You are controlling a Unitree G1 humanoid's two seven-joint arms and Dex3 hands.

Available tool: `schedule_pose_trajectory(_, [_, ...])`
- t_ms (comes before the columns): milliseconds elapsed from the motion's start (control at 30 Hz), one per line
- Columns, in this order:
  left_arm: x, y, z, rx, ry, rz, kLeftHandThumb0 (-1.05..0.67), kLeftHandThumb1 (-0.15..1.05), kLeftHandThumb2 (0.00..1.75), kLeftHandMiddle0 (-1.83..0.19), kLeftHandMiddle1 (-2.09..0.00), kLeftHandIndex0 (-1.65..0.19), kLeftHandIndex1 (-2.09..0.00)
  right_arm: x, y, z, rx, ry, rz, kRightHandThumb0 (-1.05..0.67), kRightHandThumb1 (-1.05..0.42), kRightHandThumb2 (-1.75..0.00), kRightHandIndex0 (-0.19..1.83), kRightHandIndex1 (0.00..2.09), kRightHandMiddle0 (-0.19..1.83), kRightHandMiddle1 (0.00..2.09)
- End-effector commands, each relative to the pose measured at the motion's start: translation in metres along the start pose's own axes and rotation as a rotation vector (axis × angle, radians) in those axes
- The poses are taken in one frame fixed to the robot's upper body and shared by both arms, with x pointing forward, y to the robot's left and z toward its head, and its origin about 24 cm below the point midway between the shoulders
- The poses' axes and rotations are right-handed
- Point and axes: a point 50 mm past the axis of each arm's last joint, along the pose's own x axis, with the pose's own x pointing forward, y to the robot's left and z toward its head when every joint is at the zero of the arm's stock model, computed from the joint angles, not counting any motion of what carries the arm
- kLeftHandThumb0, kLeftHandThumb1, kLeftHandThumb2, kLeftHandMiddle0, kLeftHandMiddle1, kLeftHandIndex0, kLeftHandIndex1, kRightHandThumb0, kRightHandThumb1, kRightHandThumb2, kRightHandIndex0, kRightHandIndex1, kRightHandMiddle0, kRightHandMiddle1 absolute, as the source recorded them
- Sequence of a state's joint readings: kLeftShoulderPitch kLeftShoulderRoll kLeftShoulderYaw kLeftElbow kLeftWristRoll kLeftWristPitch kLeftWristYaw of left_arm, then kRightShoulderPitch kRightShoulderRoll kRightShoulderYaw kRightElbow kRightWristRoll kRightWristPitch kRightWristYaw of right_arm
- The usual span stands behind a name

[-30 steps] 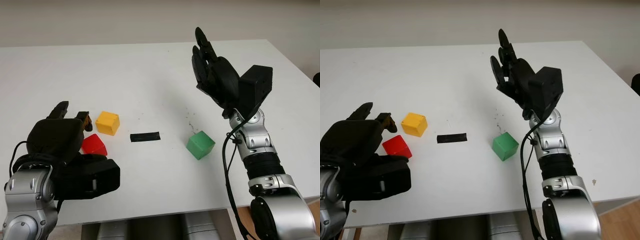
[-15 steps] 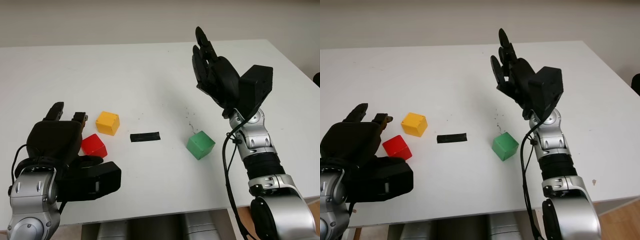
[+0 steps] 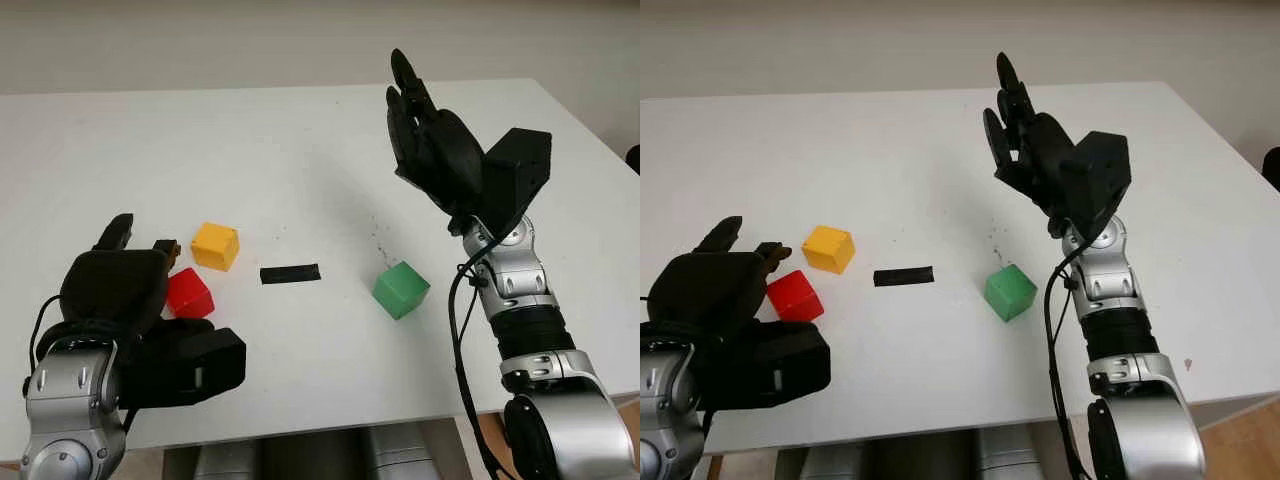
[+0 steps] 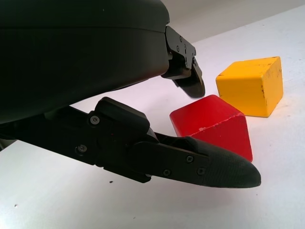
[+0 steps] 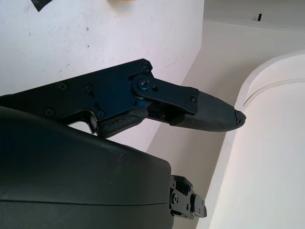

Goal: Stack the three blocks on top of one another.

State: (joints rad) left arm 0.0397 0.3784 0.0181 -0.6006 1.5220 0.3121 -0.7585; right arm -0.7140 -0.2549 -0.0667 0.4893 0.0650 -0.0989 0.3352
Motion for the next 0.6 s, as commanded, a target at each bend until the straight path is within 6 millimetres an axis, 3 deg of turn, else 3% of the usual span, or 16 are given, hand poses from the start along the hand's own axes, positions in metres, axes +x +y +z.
schedule_pose_trajectory(0, [0.0003,-0.0031,0.0003,0.002,0.006,-0.004,-0.96,1.05,0.24,-0.01,-0.06,-0.26,-1.07,-0.0003,-0.0031,0.0054,-0.015,-0.015,-0.001,-0.73,-1.05,-0.72,-0.19,0.02,-0.19,0.01])
schedule_pose_trajectory(267, [0.0013,-0.0089,0.0008,0.019,0.015,0.012,-0.87,1.05,0.22,-0.1,-0.07,-0.31,-1.39,-0.0008,-0.0038,0.005,-0.015,-0.017,-0.004,-0.73,-1.05,-0.72,-0.19,0.02,-0.19,0.01])
schedule_pose_trajectory(567, [0.0022,-0.0125,0.0063,0.019,0.045,0.007,-0.7,1.05,0.17,-0.11,-0.06,-0.26,-1.22,-0.001,-0.0047,0.0054,-0.004,-0.018,-0.013,-0.72,-1.05,-0.71,-0.18,0.03,-0.18,0.03])
